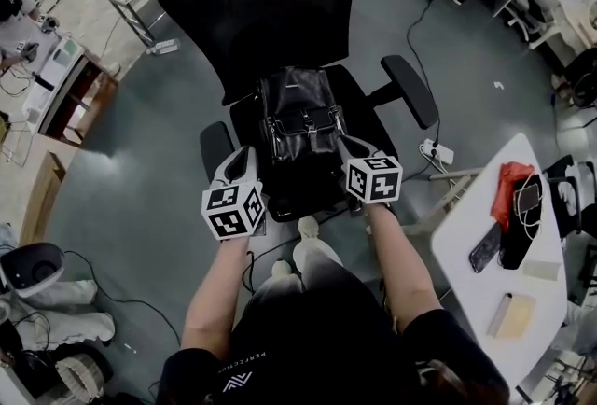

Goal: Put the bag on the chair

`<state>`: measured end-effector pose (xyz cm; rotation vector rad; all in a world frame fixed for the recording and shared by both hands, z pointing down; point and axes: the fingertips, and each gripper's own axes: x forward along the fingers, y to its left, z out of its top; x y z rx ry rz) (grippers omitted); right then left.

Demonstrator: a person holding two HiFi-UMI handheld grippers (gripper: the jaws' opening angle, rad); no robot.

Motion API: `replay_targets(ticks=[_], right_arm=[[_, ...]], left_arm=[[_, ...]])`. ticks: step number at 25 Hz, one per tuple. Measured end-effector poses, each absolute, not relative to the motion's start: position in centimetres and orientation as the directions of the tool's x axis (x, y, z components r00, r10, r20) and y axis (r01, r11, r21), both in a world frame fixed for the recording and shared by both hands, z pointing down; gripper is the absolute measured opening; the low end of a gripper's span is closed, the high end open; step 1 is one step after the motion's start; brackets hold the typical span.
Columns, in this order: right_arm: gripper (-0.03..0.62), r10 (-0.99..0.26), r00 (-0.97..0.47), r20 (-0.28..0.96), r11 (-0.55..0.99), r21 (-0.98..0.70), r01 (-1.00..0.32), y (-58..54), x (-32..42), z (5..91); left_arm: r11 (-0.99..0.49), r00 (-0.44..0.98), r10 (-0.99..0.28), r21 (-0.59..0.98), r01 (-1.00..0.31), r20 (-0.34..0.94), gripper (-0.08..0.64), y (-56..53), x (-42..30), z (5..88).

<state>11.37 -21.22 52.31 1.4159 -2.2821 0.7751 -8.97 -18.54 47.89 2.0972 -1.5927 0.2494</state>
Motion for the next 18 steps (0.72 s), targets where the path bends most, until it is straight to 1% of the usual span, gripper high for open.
replay_targets(ticks=[4, 18], right_arm=[[-0.002, -0.717, -0.433, 0.546, 0.337, -0.272, -0.901, -19.8, 11.7, 51.9], [-0.002, -0.718, -0.443, 0.537, 0.35, -0.272, -0.896, -16.1, 10.0, 51.0]], left_arm=[[-0.202, 0.302, -0.853, 0.264, -0.943, 0.425, 0.005, -17.3, -9.3, 47.5], [-0.178, 0.284, -0.856, 0.27, -0.946, 0.433, 0.005, -13.7, -11.3, 47.4]])
